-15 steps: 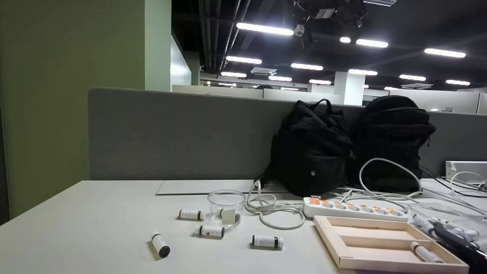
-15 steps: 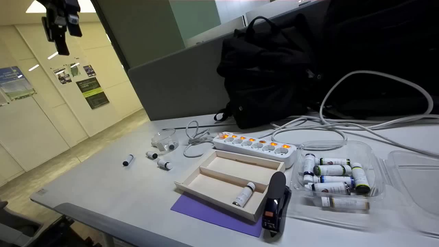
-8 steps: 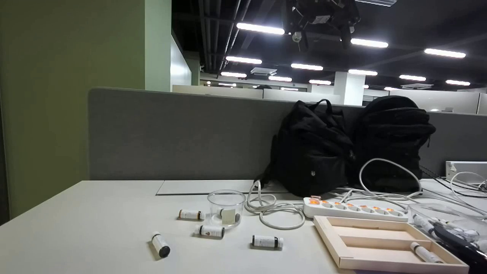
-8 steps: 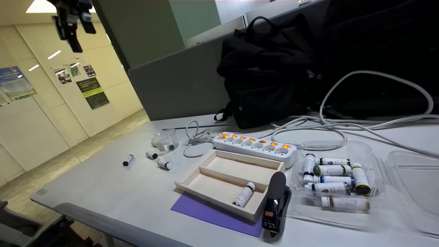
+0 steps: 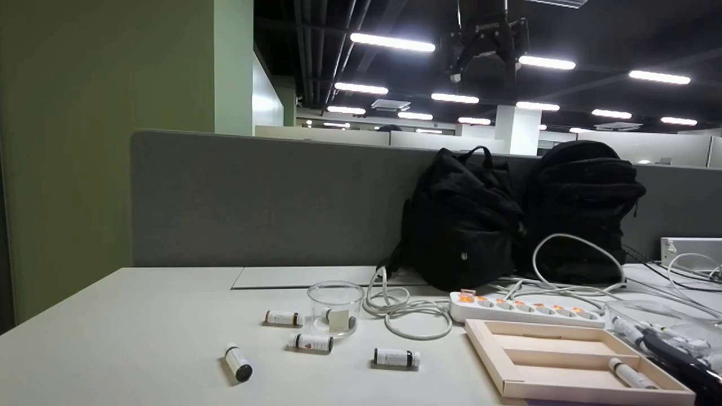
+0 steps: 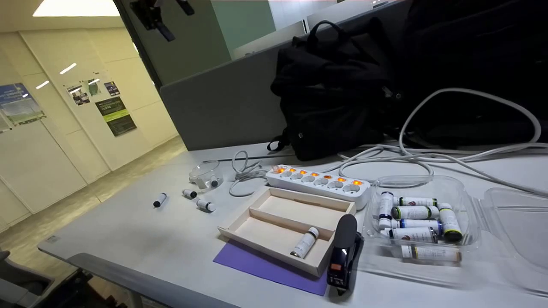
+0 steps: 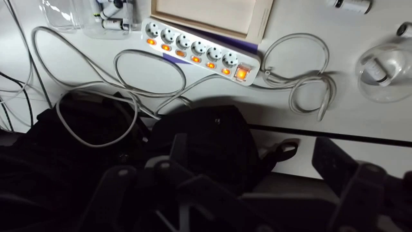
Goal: Turn off the switch of the second slot from the left on the adapter
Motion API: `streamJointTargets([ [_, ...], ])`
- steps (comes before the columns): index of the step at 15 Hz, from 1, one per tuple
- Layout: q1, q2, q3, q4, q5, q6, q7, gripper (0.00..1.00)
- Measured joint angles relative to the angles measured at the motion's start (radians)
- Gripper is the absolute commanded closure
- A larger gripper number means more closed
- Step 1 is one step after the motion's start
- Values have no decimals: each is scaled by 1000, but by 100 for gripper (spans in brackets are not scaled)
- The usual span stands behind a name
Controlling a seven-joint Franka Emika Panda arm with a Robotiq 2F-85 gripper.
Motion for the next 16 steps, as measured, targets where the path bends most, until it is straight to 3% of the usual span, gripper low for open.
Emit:
streamJointTargets([
  [4, -57, 97, -109, 55, 75, 89, -128, 0],
  [7, -95, 206, -176, 140, 273, 56, -319, 0],
  [10, -107, 262, -191, 213, 334, -74, -357, 0],
  [16, -100, 264, -188, 228, 336, -94, -357, 0],
])
